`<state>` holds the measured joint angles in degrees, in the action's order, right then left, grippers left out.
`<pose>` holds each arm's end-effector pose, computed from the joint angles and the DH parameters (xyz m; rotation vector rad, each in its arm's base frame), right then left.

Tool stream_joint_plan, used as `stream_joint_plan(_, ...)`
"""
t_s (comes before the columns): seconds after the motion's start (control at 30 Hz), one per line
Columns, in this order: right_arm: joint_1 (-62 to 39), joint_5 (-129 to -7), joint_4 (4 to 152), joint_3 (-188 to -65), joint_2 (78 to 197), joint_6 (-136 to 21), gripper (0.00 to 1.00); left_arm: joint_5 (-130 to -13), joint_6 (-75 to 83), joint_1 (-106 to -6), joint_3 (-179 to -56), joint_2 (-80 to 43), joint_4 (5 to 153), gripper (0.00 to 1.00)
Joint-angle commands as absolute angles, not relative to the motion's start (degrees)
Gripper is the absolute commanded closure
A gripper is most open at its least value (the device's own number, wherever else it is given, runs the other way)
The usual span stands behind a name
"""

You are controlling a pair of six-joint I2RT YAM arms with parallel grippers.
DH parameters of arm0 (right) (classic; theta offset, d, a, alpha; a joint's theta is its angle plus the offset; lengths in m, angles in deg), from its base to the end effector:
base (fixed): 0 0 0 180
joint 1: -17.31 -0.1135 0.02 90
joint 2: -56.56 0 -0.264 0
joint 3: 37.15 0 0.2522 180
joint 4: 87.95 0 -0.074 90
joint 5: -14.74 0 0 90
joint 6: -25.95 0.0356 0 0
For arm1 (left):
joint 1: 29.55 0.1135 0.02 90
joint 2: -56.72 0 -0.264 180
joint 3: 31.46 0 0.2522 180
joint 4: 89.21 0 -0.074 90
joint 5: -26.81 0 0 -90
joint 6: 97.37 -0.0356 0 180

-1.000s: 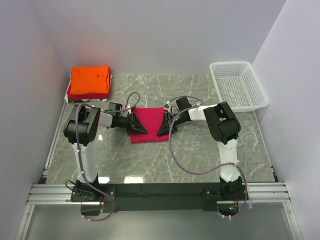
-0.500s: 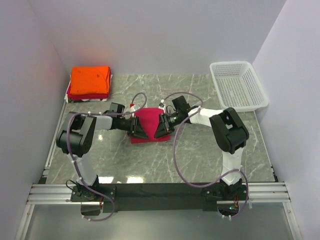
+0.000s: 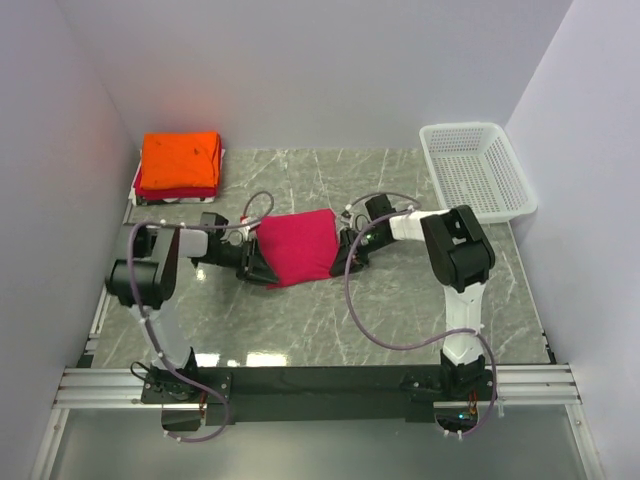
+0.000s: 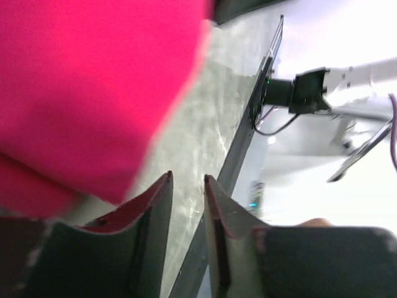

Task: Fold and stack the t-shirts
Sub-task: Fold the tshirt, then neatly place the folded tshirt to the corner

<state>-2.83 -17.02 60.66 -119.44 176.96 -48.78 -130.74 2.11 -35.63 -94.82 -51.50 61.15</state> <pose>0.3506 0.1608 0.0987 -0.3859 2.6825 1.5792 0.2995 -0.0650 0.1020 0.1551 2.5348 -1.7225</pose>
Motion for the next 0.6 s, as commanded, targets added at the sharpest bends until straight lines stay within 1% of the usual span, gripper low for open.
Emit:
stream_joint_plan(0.0,-2.99,-23.75,56.58,-121.57,168.73,-53.94,0.75,-130.62,-13.25,-32.29,-99.44,-39.54,48.22,0.66)
stream_joint_plan(0.03,-3.43,-24.19,57.54,-121.31,164.79,-54.20,0.74,-129.21,-12.12,-30.70,-99.53,-37.43,48.72,0.64)
stream_joint_plan(0.07,-5.17,-25.68,58.07,-121.14,162.75,-54.64,0.69,-128.07,-11.50,-29.64,-99.53,-33.67,49.42,0.62)
stream_joint_plan(0.1,-6.32,-29.43,58.68,-120.61,160.91,-55.08,0.66,-126.75,-10.80,-24.76,-99.88,-31.80,50.21,0.58)
stream_joint_plan(0.13,-8.94,-31.73,59.99,-120.43,158.28,-56.48,0.61,-124.39,-9.23,-22.88,-99.97,-28.65,52.13,0.55)
stream_joint_plan(0.17,-10.36,-34.19,60.09,-120.78,157.38,-57.45,0.59,-123.32,-8.52,-21.04,-100.15,-27.23,52.76,0.53)
stream_joint_plan(0.2,-12.38,-39.78,60.18,-121.22,156.85,-59.89,0.58,-121.05,-5.20,-17.80,-100.67,-26.17,53.38,0.47)
stream_joint_plan(0.23,-14.14,-42.62,60.01,-121.74,156.32,-61.48,0.56,-120.68,-3.69,-16.20,-100.59,-25.03,54.86,0.43)
stream_joint_plan(0.27,-16.16,-45.96,60.01,-122.79,156.06,-62.98,0.56,-120.33,-2.28,-14.71,-100.59,-23.36,54.88,0.36)
stream_joint_plan(0.3,-20.79,-53.74,60.27,-123.41,156.23,-66.21,0.55,-120.15,-0.70,-11.91,-100.85,-22.74,54.53,0.29)
stream_joint_plan(0.37,-25.47,-61.60,60.44,-125.60,157.10,-68.87,0.53,-119.19,0.45,-8.04,-101.03,-20.98,53.74,0.28)
stream_joint_plan(0.4,-29.32,-64.33,60.71,-126.31,157.63,-71.32,0.52,-118.31,1.07,-6.79,-101.20,-20.37,53.74,0.09)
stream_joint_plan(0.43,-31.53,-70.63,60.97,-127.01,159.37,-72.48,0.50,-116.39,2.64,-5.74,-101.12,-19.14,53.65,0.01)
stream_joint_plan(0.47,-33.30,-73.04,60.89,-129.02,160.44,-74.40,0.50,-116.28,3.00,-3.20,-100.68,-18.61,53.56,0.01)
stream_joint_plan(0.53,-37.51,-77.69,60.80,-130.88,163.68,-75.56,0.50,-115.84,4.84,-1.17,-100.07,-17.47,53.65,0.01)
stream_joint_plan(0.57,-38.58,-78.77,60.45,-133.06,164.83,-76.00,0.50,-113.40,5.72,-0.63,-99.71,-17.20,53.56,0.01)
